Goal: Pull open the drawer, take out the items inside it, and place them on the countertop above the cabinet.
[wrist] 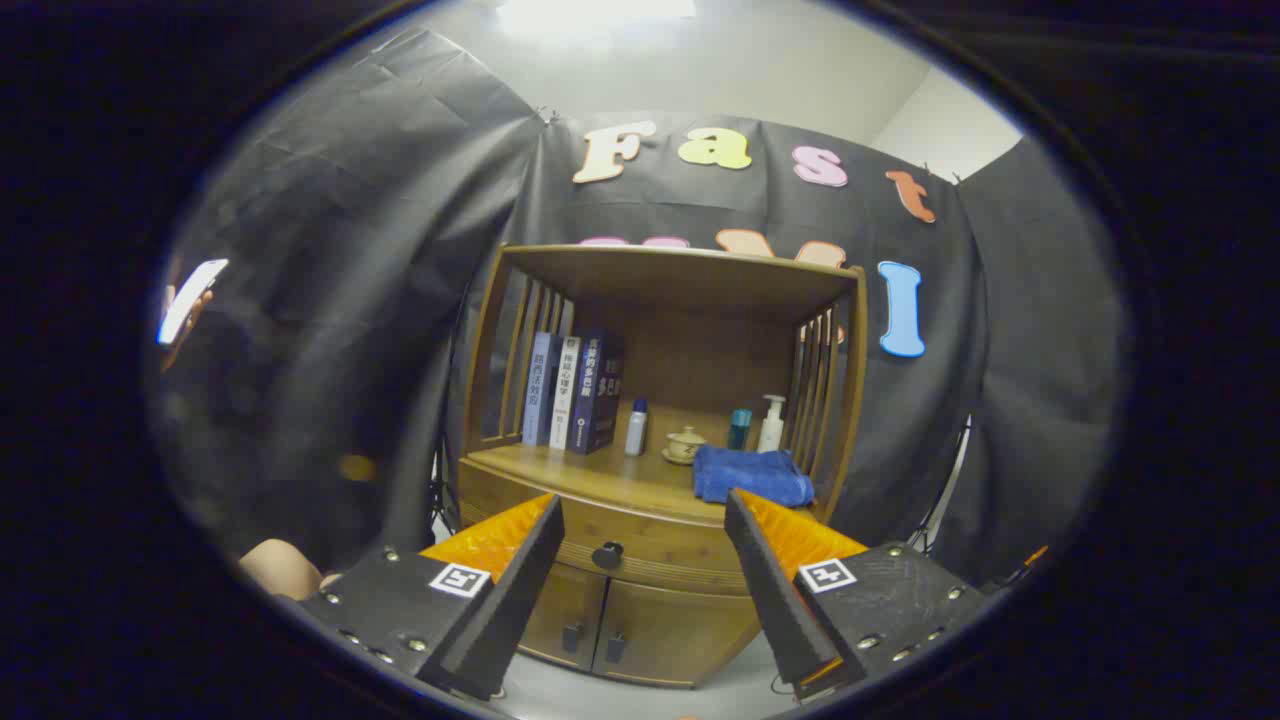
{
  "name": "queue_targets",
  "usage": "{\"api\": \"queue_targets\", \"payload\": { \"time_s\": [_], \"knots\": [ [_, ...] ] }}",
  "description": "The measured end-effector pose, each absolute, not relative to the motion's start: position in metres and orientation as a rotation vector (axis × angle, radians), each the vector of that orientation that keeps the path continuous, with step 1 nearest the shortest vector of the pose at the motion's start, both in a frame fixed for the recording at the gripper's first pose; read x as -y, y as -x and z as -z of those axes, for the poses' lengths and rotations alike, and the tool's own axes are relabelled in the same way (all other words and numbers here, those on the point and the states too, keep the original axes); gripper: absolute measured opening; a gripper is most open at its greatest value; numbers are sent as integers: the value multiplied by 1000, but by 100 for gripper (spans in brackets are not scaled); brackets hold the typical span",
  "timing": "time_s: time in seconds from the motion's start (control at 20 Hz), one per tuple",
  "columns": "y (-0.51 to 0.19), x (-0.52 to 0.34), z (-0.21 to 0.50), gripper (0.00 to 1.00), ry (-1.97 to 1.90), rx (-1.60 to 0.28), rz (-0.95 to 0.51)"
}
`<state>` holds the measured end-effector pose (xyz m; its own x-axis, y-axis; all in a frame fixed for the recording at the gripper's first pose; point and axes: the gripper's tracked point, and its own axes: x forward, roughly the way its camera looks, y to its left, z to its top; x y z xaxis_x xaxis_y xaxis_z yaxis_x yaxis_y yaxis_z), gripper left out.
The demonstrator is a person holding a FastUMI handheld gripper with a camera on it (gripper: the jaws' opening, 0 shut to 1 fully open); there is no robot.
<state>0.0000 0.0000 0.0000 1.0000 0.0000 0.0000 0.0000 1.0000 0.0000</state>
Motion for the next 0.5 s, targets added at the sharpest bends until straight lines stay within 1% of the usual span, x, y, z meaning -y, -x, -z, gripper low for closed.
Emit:
{"api": "queue_targets", "payload": {
  "time_s": [0.5],
  "knots": [
    [0,12,14,97,-29,-28,49]
  ]
}}
